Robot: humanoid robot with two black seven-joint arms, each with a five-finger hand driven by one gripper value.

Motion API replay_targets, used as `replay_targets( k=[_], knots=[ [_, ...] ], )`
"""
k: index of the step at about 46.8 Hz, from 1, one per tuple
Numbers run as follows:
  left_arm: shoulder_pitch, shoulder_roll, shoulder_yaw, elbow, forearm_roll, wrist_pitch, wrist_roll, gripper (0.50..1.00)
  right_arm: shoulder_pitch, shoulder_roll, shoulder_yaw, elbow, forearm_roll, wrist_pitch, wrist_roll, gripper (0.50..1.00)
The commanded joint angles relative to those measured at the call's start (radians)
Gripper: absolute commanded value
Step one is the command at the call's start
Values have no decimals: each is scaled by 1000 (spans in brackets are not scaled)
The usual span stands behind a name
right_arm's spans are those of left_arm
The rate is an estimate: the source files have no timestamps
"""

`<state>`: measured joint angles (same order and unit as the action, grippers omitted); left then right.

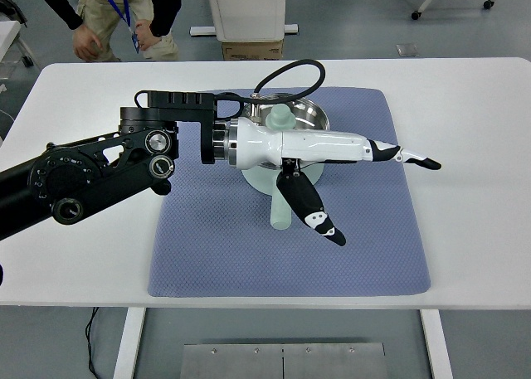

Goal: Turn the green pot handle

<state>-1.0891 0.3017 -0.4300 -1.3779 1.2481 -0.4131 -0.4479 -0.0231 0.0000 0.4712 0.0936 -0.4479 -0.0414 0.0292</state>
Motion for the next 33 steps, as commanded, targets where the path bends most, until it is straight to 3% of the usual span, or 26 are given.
replay_targets(
  k=[1, 4, 5, 11, 25, 33],
  knots=[
    [2, 1, -13, -3, -10, 11, -2, 1000, 0, 0, 1, 0, 0, 0, 0, 1000],
    [2, 4, -18, -3, -27, 27, -2, 1000, 0, 0, 1, 0, 0, 0, 0, 1000],
    [5, 4, -19, -1, -76, 66, -2, 1000, 0, 0, -2, 0, 0, 0, 0, 1000],
    [17, 5, -18, -1, -125, 157, 2, 1000, 0, 0, 1, 0, 0, 0, 0, 1000],
    [12, 13, -16, -3, -95, 148, -5, 1000, 0, 0, 1, 0, 0, 0, 0, 1000],
    [-5, 2, -12, -4, 134, 146, -5, 1000, 0, 0, 1, 0, 0, 0, 0, 1000]
  ],
)
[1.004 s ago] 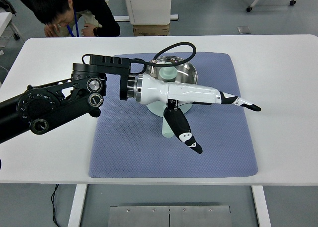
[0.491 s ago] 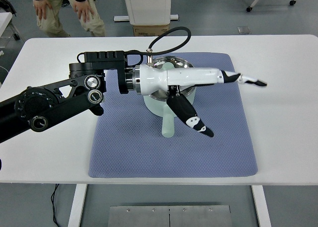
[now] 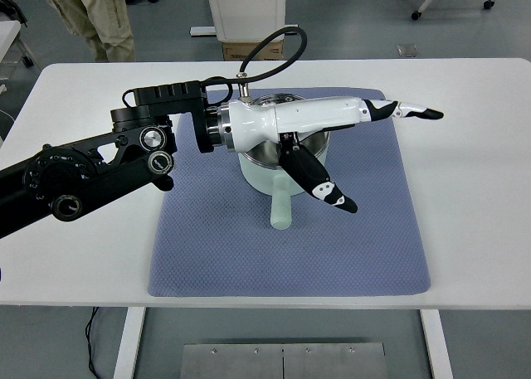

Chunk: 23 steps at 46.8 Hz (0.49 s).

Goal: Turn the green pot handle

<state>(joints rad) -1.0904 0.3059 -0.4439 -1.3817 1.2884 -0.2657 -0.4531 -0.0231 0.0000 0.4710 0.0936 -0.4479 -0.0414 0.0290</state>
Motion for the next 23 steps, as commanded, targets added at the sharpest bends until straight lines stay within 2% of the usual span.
replay_targets(
  k=[1, 10, 23],
  knots=[
    [-3, -2, 4, 1, 124, -1, 1, 1000, 0, 0, -2, 0, 0, 0, 0, 1000],
    [-20, -1, 56, 3, 268, -3, -1, 1000, 0, 0, -2, 0, 0, 0, 0, 1000],
    [-68, 24, 145, 1, 287, 2, -1, 1000, 0, 0, 2, 0, 0, 0, 0, 1000]
  ],
)
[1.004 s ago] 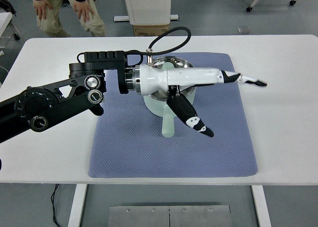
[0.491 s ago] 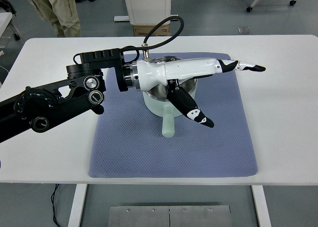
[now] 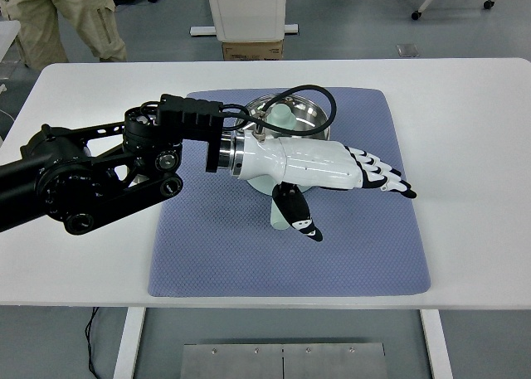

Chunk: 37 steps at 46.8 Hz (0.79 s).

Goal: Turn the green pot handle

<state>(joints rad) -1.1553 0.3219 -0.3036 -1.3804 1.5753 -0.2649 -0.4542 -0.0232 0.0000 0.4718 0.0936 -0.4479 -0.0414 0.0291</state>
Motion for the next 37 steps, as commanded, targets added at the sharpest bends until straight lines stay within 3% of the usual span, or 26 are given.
replay_targets(
  k=[1, 14, 27, 37],
  knots=[
    [-3, 9, 4, 0, 0, 1, 0, 1000, 0, 0, 1, 0, 0, 0, 0, 1000],
    [-18, 17, 34, -2, 2, -31, -7, 1000, 0, 0, -2, 0, 0, 0, 0, 1000],
    [-98, 39, 159, 0, 0, -31, -157, 1000, 0, 0, 1, 0, 0, 0, 0, 1000],
    [-142, 42, 247, 40, -14, -33, -157, 1000, 0, 0, 1, 0, 0, 0, 0, 1000]
  ],
)
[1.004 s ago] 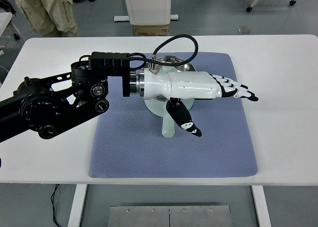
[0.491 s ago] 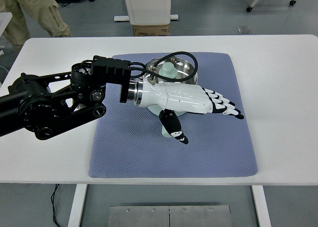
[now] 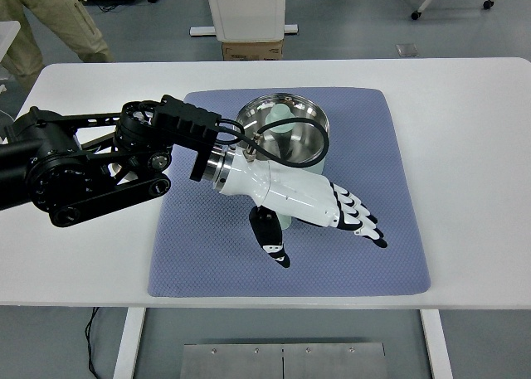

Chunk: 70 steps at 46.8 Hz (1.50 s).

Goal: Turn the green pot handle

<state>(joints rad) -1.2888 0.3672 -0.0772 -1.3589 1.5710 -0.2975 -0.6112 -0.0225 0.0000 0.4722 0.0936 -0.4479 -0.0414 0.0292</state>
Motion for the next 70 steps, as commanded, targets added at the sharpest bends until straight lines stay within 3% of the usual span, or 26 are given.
replay_targets(
  k=[1, 12, 18, 28, 44, 70],
  knots=[
    [-10, -4, 23, 23, -12, 1, 0, 1000, -1, 0, -3, 0, 0, 0, 0, 1000],
    [-43, 4, 51, 34, -135, -6, 0, 1000, -1, 0, 0, 0, 0, 0, 0, 1000],
    [-92, 2, 53, 35, -172, -74, 0, 1000, 1, 0, 0, 0, 0, 0, 0, 1000],
    [-109, 4, 53, 35, -169, -77, 0, 1000, -1, 0, 0, 0, 0, 0, 0, 1000],
    [-107, -10, 68, 35, 70, -81, 0, 1000, 1, 0, 0, 0, 0, 0, 0, 1000],
    [-135, -10, 125, 35, 225, -86, 0, 1000, -1, 0, -3, 0, 0, 0, 0, 1000]
  ],
)
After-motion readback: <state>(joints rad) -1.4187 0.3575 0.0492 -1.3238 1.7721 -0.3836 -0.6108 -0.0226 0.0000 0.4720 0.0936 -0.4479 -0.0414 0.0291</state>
